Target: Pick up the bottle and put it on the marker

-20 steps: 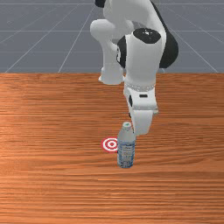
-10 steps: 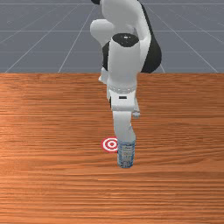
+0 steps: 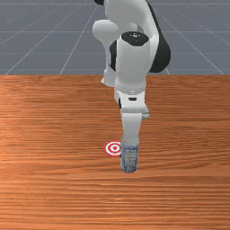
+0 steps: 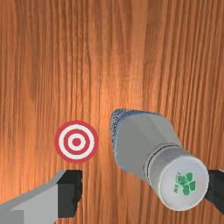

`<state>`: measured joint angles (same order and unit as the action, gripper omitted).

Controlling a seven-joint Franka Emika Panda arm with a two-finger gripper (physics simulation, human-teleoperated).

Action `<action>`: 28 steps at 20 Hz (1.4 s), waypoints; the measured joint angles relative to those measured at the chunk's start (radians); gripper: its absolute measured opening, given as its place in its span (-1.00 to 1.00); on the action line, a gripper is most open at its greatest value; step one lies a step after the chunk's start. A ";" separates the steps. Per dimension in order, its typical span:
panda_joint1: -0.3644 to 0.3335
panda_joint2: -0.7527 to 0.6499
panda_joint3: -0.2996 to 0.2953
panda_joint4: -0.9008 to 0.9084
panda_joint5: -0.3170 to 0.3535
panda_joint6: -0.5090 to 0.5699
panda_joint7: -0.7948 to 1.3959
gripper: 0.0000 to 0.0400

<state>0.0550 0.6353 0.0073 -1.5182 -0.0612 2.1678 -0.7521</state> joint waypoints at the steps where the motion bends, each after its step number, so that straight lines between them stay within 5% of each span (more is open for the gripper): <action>1: 0.004 0.001 -0.002 0.001 0.002 -0.001 0.016 1.00; 16: 0.013 0.009 0.001 0.016 0.001 -0.017 0.022 1.00; 17: 0.014 0.015 0.000 0.028 0.002 -0.031 0.029 0.23; 18: 0.014 0.024 0.001 0.044 0.004 -0.050 0.027 -0.06; 28: -0.018 0.014 -0.049 0.027 0.040 -0.026 0.155 -0.08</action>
<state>0.0368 0.6489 -0.0414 -1.4908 -0.0212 2.1416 -0.5971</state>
